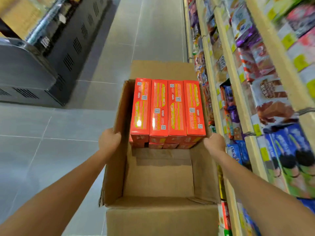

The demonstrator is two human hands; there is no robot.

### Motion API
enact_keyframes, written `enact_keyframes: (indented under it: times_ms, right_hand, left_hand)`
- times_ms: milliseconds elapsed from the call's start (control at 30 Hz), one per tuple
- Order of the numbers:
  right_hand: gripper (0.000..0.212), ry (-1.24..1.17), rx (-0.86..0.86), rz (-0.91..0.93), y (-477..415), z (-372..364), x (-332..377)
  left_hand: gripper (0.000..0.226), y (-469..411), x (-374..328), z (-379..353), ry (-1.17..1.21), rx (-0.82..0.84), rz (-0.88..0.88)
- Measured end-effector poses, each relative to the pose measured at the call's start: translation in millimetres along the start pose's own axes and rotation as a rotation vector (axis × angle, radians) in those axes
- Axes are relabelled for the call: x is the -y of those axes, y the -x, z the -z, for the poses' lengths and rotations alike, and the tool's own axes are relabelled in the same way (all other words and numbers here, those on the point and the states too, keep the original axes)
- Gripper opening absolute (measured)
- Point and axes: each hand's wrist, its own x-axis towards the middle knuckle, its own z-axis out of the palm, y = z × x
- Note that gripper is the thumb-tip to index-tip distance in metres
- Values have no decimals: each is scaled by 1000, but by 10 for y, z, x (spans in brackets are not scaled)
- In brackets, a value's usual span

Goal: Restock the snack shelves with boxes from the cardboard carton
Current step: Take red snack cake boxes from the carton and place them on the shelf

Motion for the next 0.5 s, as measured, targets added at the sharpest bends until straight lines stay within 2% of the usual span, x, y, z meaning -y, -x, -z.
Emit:
enact_keyframes:
  times_ms: [67,133,267,500]
  right_hand:
    - [11,16,26,22,191,454,338]
    - [18,32,37,32,337,791,630]
    - [30,8,-8,27,542,1273,1192]
    - [31,-9,-22,22,197,1567,1979]
  left_hand:
    - [16,158,-341,515,-15,18,5]
    - [13,214,-592,873,-27,18,4]
    - [26,205,-1026,1512,-24,24,-18]
    - [26,-303,-1713,1943,-36,-15,-38]
